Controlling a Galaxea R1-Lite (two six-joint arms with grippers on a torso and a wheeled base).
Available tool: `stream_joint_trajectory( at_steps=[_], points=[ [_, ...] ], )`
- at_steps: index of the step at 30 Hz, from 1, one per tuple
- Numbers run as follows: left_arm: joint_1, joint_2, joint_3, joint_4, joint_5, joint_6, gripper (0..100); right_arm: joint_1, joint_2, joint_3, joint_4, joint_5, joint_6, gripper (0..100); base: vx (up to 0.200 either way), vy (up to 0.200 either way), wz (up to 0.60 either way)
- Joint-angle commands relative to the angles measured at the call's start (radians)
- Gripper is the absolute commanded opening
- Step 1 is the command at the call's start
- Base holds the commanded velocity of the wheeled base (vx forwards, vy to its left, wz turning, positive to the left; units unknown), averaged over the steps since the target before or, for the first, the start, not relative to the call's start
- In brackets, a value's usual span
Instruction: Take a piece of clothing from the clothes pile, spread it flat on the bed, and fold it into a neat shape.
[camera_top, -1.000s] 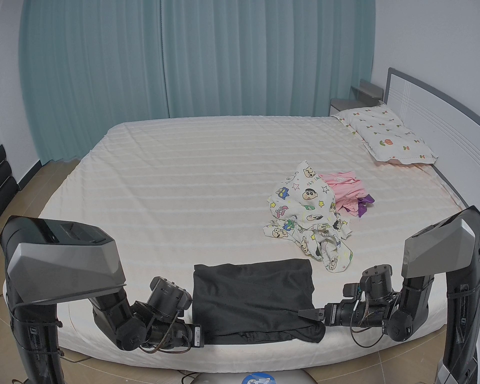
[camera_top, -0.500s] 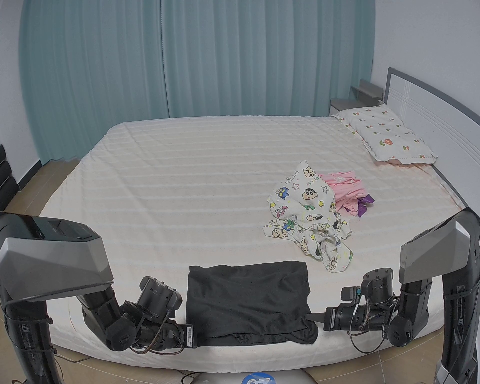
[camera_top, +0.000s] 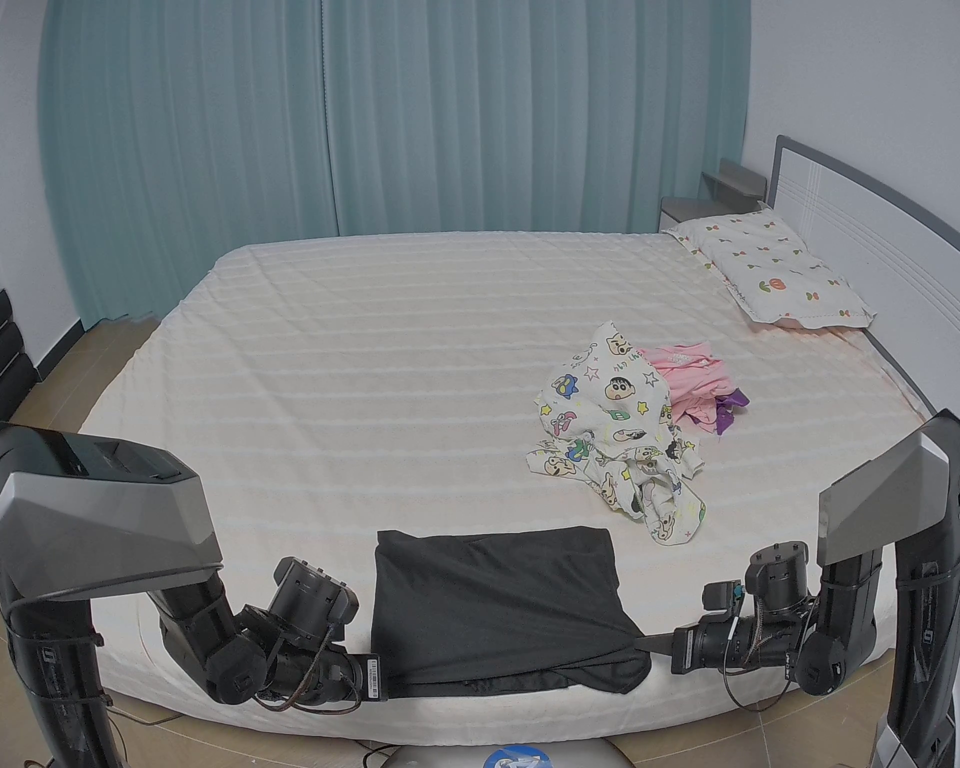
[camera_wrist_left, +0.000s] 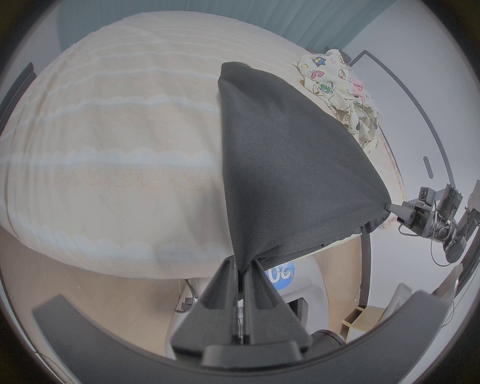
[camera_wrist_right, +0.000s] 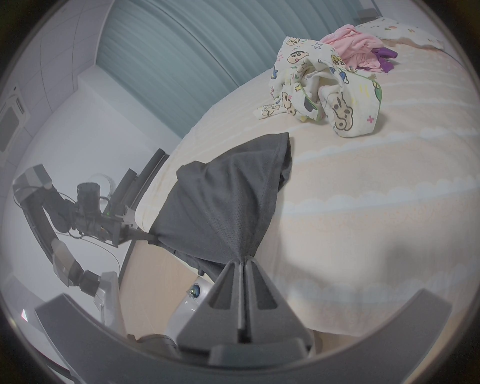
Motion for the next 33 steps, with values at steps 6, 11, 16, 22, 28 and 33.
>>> stream_joint_trajectory(
  at_steps=[6,11,16,22,28,33],
  points=[
    [0.001,-0.003,-0.006,-0.001,0.0,-0.001,100,0.03,0.045,-0.052,-0.038,-0.004,0.0,100,0.0,0.0,0.0],
    [0.037,-0.072,0.002,0.002,-0.004,-0.012,100,0.014,0.007,-0.066,-0.076,-0.006,0.037,100,0.0,0.0,0.0],
    [0.099,-0.165,-0.015,0.003,-0.006,-0.084,100,-0.023,-0.033,-0.104,-0.077,-0.014,0.132,100,0.0,0.0,0.0],
    [0.132,-0.147,-0.086,0.01,-0.01,-0.175,100,-0.019,-0.018,-0.144,-0.068,-0.049,0.138,100,0.033,0.0,0.0],
    [0.137,-0.109,-0.231,0.146,-0.015,-0.239,100,0.009,0.04,-0.21,-0.064,-0.109,0.175,100,0.2,0.0,0.0],
    [0.132,-0.058,-0.333,0.209,-0.015,-0.239,100,0.038,0.07,-0.236,-0.064,-0.115,0.224,100,0.08,0.0,0.0]
  ],
)
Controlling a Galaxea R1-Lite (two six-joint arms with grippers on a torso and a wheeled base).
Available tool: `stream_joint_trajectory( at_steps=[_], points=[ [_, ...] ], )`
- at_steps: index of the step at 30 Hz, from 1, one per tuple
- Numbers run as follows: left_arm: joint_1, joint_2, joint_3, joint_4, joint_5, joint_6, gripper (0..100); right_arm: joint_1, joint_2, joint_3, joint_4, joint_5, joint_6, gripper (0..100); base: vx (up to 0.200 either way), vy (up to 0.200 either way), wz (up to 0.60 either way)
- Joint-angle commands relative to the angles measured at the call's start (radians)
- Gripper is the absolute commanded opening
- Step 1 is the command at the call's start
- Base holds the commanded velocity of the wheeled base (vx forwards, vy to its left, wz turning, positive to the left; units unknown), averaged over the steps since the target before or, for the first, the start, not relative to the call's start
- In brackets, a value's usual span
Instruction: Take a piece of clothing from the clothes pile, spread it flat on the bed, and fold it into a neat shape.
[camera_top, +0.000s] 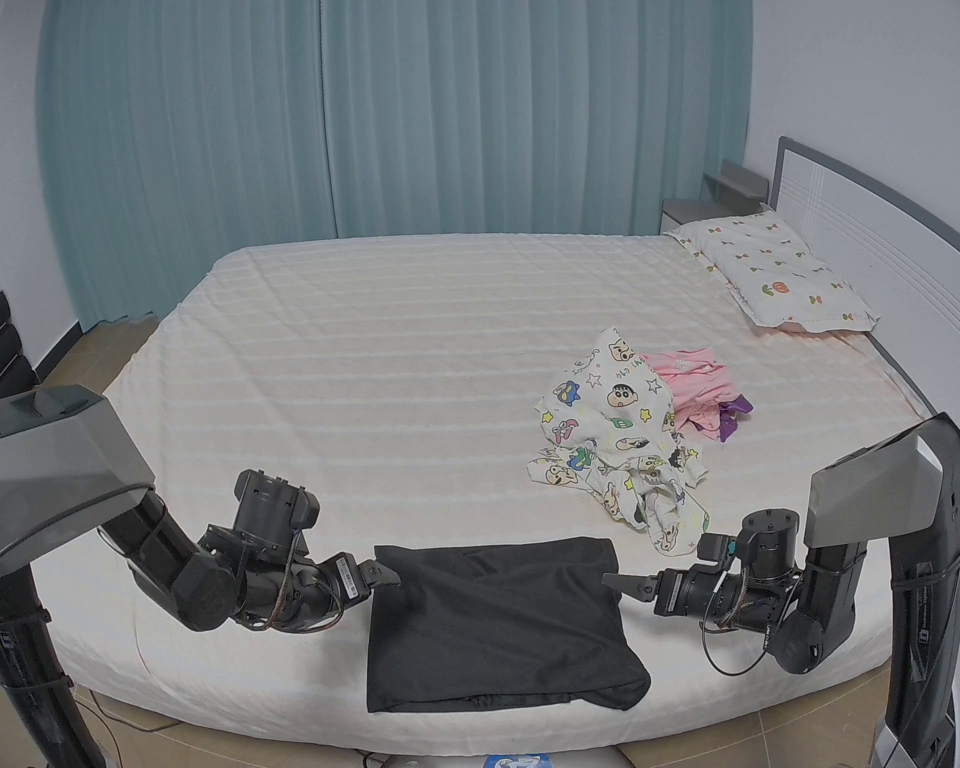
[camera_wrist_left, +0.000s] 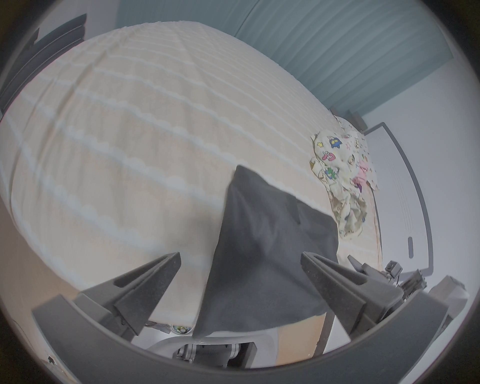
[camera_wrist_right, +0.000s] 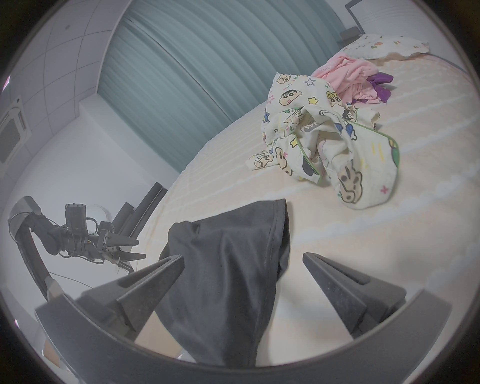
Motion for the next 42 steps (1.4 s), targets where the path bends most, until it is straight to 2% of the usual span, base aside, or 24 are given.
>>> stream_joint_trajectory(
  at_steps=[1,10,18,19,21,22,27,30,36,42],
  points=[
    [-0.002,0.091,-0.121,0.04,0.002,-0.005,100,0.043,0.062,-0.047,0.001,-0.014,0.048,100,0.0,0.0,0.0],
    [-0.004,0.224,-0.209,0.032,0.028,0.006,100,0.049,0.086,-0.098,0.035,-0.016,0.055,100,0.0,0.0,0.0],
    [-0.005,0.249,-0.241,0.034,0.06,0.0,100,0.046,0.091,-0.182,0.114,-0.012,0.058,100,0.0,0.0,0.0],
    [-0.005,0.249,-0.241,0.034,0.06,0.0,0,0.046,0.091,-0.186,0.116,-0.012,0.061,100,0.0,0.0,0.0],
    [-0.005,0.25,-0.244,0.034,0.06,-0.003,0,0.046,0.092,-0.205,0.131,-0.016,0.096,100,0.0,0.0,0.0],
    [-0.005,0.25,-0.249,0.034,0.065,-0.009,0,0.046,0.092,-0.21,0.136,-0.014,0.111,0,0.0,0.0,0.0],
    [-0.007,0.249,-0.262,0.032,0.103,-0.101,0,0.043,0.089,-0.213,0.137,-0.014,0.139,0,0.0,0.0,0.0],
    [-0.007,0.247,-0.258,0.032,0.106,-0.106,0,0.041,0.085,-0.209,0.136,-0.017,0.14,0,0.0,0.0,0.0],
    [-0.005,0.247,-0.253,0.032,0.135,-0.114,0,0.035,0.082,-0.212,0.136,-0.092,0.14,0,0.0,0.0,0.0],
    [-0.001,0.249,-0.252,0.032,0.137,-0.118,0,0.009,0.069,-0.207,0.127,-0.098,0.142,0,0.0,0.0,0.0]
  ],
)
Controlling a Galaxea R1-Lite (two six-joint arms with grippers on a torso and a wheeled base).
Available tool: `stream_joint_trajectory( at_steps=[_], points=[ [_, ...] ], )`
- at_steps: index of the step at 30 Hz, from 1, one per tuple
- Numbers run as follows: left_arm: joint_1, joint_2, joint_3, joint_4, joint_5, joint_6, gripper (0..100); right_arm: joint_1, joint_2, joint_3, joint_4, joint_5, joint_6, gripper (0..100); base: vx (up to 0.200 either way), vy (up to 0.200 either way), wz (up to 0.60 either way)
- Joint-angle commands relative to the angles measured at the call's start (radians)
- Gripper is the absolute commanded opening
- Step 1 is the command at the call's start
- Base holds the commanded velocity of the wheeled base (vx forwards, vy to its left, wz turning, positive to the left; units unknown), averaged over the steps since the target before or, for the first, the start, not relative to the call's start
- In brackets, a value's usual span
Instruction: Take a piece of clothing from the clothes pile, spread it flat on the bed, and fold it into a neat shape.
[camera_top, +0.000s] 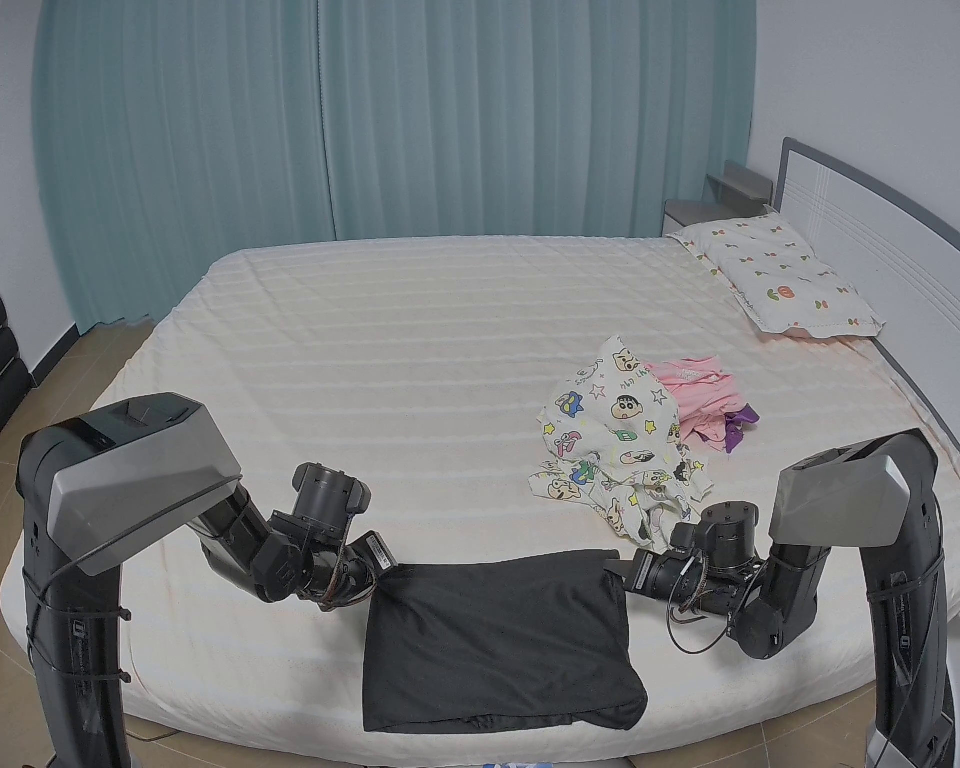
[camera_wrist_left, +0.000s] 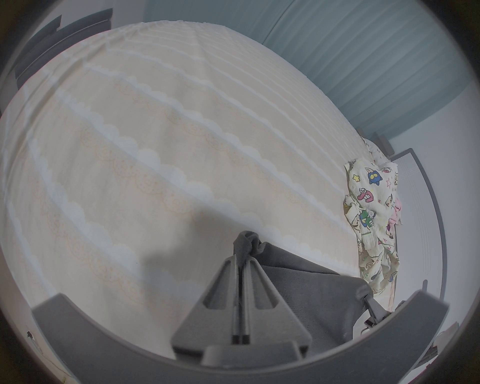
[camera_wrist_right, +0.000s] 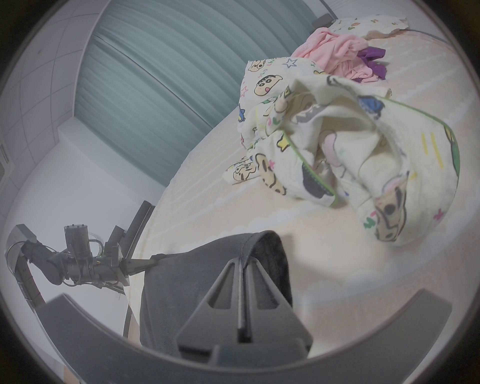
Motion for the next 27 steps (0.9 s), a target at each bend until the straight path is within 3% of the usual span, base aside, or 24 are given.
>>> stream_joint_trajectory(
  at_steps=[1,8,15,26,27],
  points=[
    [0.003,0.001,0.001,-0.001,0.001,0.0,0,-0.017,-0.016,0.004,-0.002,-0.001,0.0,0,0.0,0.0,0.0],
    [0.003,0.003,0.001,-0.001,0.001,0.002,0,-0.025,-0.01,0.0,-0.001,-0.004,0.0,0,0.0,0.0,0.0],
    [0.003,0.004,0.003,0.001,0.001,0.005,0,-0.025,0.013,-0.06,-0.002,-0.065,-0.001,0,0.0,0.0,0.0],
    [0.0,0.003,0.004,0.004,0.001,0.006,0,-0.013,0.031,-0.08,0.01,-0.068,-0.015,0,0.0,0.0,0.0],
    [0.0,0.003,0.004,0.004,0.001,0.005,0,-0.013,0.033,-0.08,0.01,-0.068,-0.015,100,0.0,0.0,0.0]
  ],
)
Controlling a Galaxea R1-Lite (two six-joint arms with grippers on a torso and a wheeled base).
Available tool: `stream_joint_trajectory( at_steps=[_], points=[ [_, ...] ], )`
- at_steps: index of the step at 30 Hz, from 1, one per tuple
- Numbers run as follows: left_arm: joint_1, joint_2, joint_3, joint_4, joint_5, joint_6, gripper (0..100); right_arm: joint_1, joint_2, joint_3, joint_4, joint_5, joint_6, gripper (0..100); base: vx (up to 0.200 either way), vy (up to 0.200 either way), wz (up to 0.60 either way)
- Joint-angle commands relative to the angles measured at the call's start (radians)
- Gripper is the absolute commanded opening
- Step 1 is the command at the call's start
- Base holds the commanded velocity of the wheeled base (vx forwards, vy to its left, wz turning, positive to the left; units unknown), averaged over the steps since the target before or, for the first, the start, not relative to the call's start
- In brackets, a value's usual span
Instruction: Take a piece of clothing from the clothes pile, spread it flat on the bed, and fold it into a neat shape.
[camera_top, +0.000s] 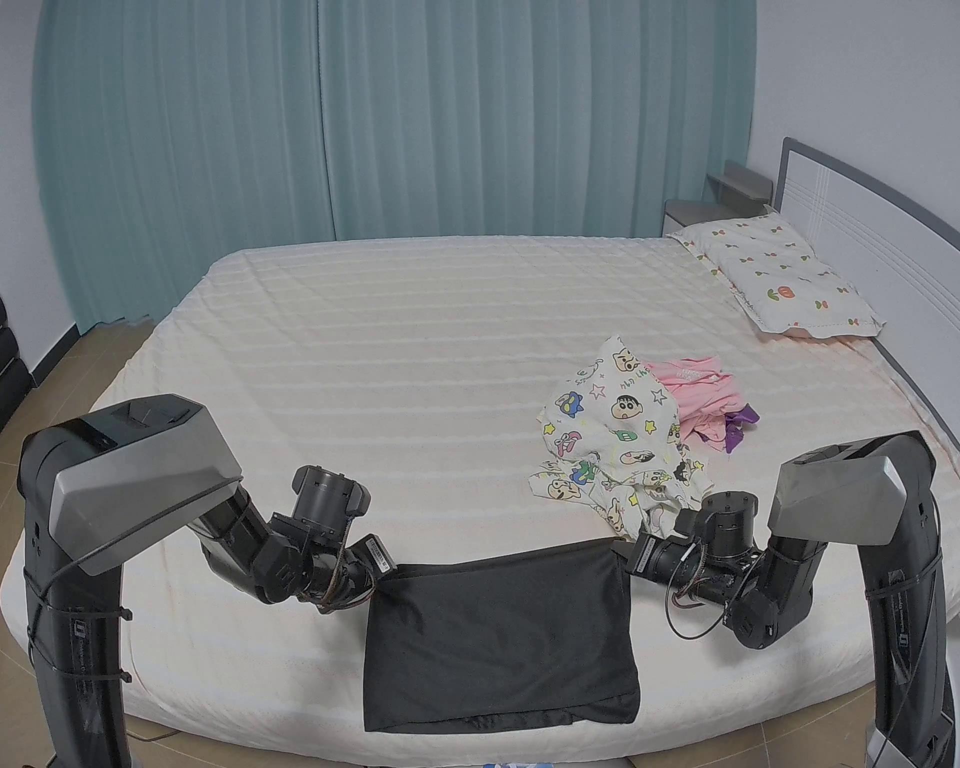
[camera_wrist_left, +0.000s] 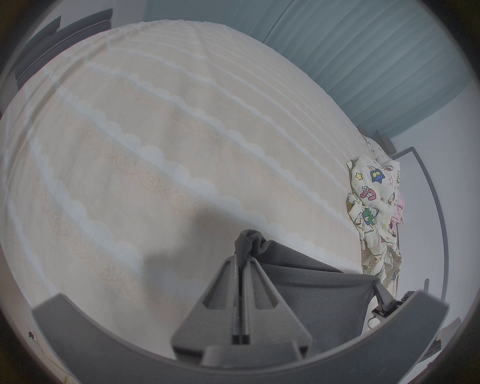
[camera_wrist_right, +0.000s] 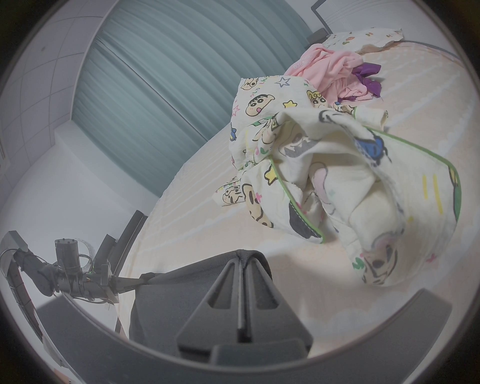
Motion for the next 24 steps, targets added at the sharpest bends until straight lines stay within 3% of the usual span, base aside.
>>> stream_joint_trajectory(
  at_steps=[1,11,13,14,15,17,20,24],
  points=[
    [-0.001,-0.001,0.0,0.001,0.0,-0.003,100,0.001,0.013,-0.005,-0.001,0.0,-0.001,100,0.0,0.0,0.0],
    [0.001,-0.004,0.0,-0.002,-0.003,-0.01,100,0.006,-0.103,0.142,-0.011,0.029,-0.001,100,0.0,0.0,0.0],
    [0.002,-0.007,0.002,-0.002,-0.004,-0.013,100,0.009,-0.163,0.277,-0.014,0.102,-0.024,100,0.0,0.0,0.0],
    [0.002,-0.007,0.002,-0.002,-0.004,-0.013,100,0.009,-0.163,0.277,-0.014,0.102,-0.024,100,0.0,0.0,0.0],
    [0.007,-0.01,0.008,-0.003,-0.012,-0.017,100,0.009,-0.195,0.381,-0.023,0.181,-0.078,100,0.0,0.0,0.0],
    [0.01,-0.014,0.008,-0.003,-0.023,-0.036,100,0.009,-0.197,0.464,-0.034,0.229,-0.174,100,0.0,0.0,0.0],
    [0.011,-0.027,0.011,-0.005,-0.044,-0.06,100,0.018,-0.18,0.541,-0.064,0.247,-0.306,100,0.0,0.0,0.0],
    [0.019,-0.033,0.014,-0.003,-0.058,-0.062,100,0.047,-0.16,0.567,-0.089,0.244,-0.338,100,0.0,0.0,0.0]
  ],
)
